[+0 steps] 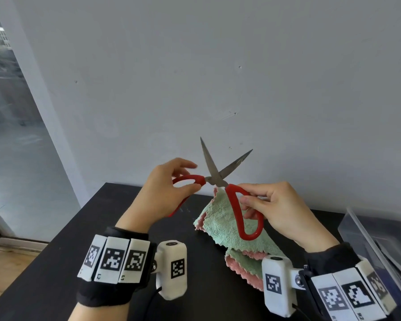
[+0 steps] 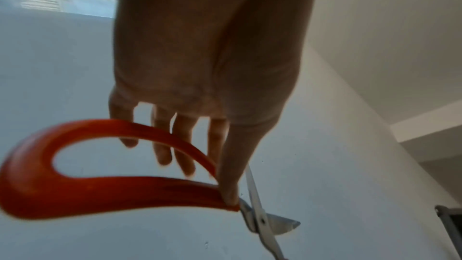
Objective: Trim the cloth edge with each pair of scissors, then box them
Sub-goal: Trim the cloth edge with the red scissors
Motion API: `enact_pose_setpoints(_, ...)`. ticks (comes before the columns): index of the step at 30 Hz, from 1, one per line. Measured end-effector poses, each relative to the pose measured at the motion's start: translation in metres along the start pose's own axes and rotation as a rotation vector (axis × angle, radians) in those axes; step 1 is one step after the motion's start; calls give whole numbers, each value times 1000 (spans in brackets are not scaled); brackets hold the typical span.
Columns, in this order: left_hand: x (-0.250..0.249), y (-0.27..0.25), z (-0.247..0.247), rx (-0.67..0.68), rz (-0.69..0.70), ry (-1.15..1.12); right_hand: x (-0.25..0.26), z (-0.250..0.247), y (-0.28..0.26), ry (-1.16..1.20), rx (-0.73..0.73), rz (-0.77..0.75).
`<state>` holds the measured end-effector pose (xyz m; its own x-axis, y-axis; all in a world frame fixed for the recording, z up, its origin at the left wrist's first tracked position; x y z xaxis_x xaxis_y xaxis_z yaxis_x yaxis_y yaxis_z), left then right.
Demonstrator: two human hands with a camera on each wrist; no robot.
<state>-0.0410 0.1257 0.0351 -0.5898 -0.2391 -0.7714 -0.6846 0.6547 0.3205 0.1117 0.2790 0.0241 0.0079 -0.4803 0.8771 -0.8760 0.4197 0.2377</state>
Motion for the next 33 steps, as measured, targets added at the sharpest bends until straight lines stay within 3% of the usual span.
enact_pose_setpoints(3, -6, -2, -9, -202, 72, 29, -3, -2, 0, 119, -108, 36)
enact_pose_setpoints(5, -12, -5, -10, -234, 97, 18, -5, -1, -1, 172, -159, 57)
enact_pose_setpoints(9, -13, -10, -2, -93, -9, 101, -8, 4, -4, 244, -188, 84)
enact_pose_setpoints(11, -15, -13, 0, -84, -40, 115, -7, 7, -6, 264, -203, 83)
enact_pose_setpoints(16, -35, -25, 11, -250, 20, 128, 4, 20, -9, 274, -199, 42)
enact_pose_setpoints(19, -41, -33, 24, -97, -22, 194, 10, 27, -11, 258, -183, 13)
enact_pose_setpoints(25, -37, -37, 13, -49, -87, 317, 20, 30, -18, 214, -175, 23)
enact_pose_setpoints(29, -29, -37, 16, -19, -247, 47, 22, 33, -21, 148, -176, 26)
enact_pose_setpoints(33, -19, -41, 29, -115, -461, -664, 22, 36, -21, 121, -157, 23)
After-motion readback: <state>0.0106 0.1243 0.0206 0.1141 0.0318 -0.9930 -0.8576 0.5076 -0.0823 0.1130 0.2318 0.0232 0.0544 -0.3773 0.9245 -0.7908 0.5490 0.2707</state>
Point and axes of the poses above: each hand's wrist, its own y-axis towards the middle knuckle, its own z-axis out of the palm, x = y × z, the point moved 3 cm from there along y, towards the middle knuckle, and after that the axes turned 1 degree about y, right-handed, at the moved point
